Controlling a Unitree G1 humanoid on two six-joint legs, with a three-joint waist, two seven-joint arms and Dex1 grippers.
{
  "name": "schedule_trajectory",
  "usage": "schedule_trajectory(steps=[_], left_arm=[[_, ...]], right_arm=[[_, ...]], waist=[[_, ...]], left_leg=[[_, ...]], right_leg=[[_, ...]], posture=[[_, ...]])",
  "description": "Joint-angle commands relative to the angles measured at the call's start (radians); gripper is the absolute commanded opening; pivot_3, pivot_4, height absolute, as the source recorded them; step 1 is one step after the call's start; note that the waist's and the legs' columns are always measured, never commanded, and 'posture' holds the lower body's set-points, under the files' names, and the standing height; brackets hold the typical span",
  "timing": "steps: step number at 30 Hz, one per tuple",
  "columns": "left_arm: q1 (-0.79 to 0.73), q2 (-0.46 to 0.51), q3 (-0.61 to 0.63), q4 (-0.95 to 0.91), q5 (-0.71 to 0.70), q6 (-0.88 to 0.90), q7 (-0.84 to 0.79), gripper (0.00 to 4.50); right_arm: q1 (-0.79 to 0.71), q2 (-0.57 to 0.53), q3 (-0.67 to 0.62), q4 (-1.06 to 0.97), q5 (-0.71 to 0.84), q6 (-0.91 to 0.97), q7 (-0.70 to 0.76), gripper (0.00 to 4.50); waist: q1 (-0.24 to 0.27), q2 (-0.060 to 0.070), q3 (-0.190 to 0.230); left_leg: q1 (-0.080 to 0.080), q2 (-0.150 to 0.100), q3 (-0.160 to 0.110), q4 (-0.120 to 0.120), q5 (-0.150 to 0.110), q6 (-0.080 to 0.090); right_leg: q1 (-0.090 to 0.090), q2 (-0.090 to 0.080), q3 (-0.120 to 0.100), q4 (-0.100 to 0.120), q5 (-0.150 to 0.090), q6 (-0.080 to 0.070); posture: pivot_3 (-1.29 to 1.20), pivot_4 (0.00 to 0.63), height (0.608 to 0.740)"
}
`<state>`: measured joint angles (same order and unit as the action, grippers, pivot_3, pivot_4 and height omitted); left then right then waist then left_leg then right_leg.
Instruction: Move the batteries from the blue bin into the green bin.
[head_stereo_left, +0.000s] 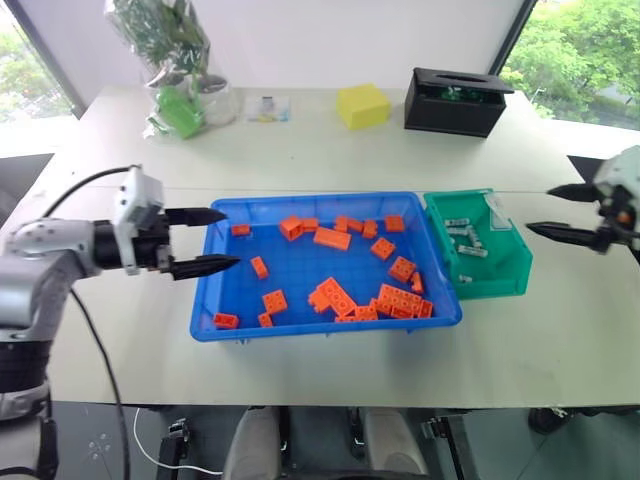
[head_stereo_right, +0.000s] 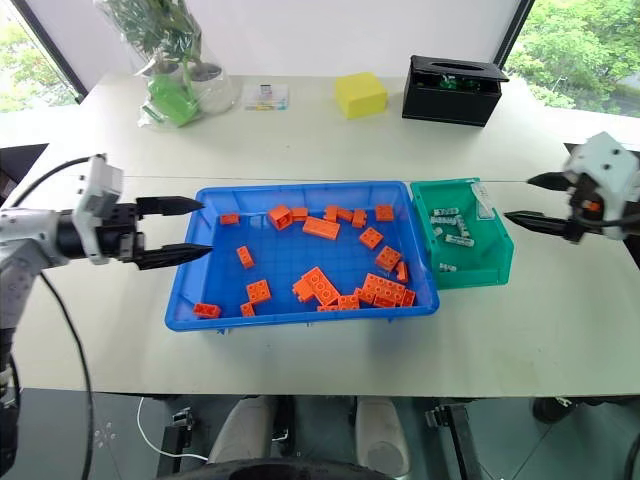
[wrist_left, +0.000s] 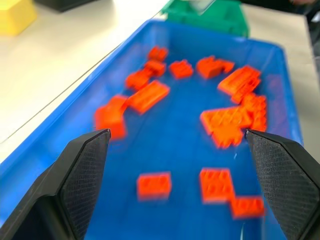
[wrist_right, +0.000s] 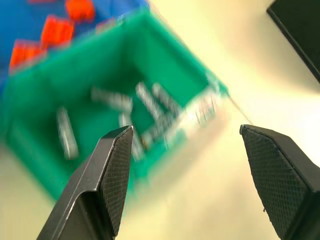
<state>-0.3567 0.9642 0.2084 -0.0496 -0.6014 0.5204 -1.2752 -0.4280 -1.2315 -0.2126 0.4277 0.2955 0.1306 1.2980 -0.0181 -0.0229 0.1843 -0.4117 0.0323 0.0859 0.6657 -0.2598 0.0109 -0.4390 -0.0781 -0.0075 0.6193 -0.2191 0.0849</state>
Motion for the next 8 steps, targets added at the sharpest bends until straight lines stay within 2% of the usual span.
schedule_trajectory(steps=[1,4,8], left_arm=[[0.033,0.098,0.094,0.069,-0.004,-0.021,-0.091,4.5],[0.042,0.14,0.117,0.139,0.025,-0.065,-0.107,4.5],[0.022,0.157,0.129,0.178,0.031,-0.081,-0.105,4.5]], right_arm=[[-0.004,-0.051,-0.021,0.16,-0.04,-0.183,0.088,3.49],[-0.025,-0.047,-0.014,0.23,-0.038,-0.201,0.133,3.49],[-0.009,-0.001,-0.018,0.207,-0.021,-0.204,0.136,3.49]], waist=[[-0.004,0.0,0.0],[-0.004,0.003,0.001],[-0.003,0.003,0.001]], left_leg=[[0.0,0.0,0.0,0.0,0.0,0.0],[0.002,0.001,0.001,0.0,0.0,0.0],[0.002,0.001,0.0,0.0,0.0,0.0]], right_leg=[[0.0,0.0,0.0,0.0,0.0,0.0],[0.0,-0.001,0.001,0.001,0.0,-0.001],[0.0,-0.001,0.001,0.002,0.0,-0.001]], posture=[[0.0,0.15,0.736],[0.0,0.15,0.736],[0.0,0.15,0.736]])
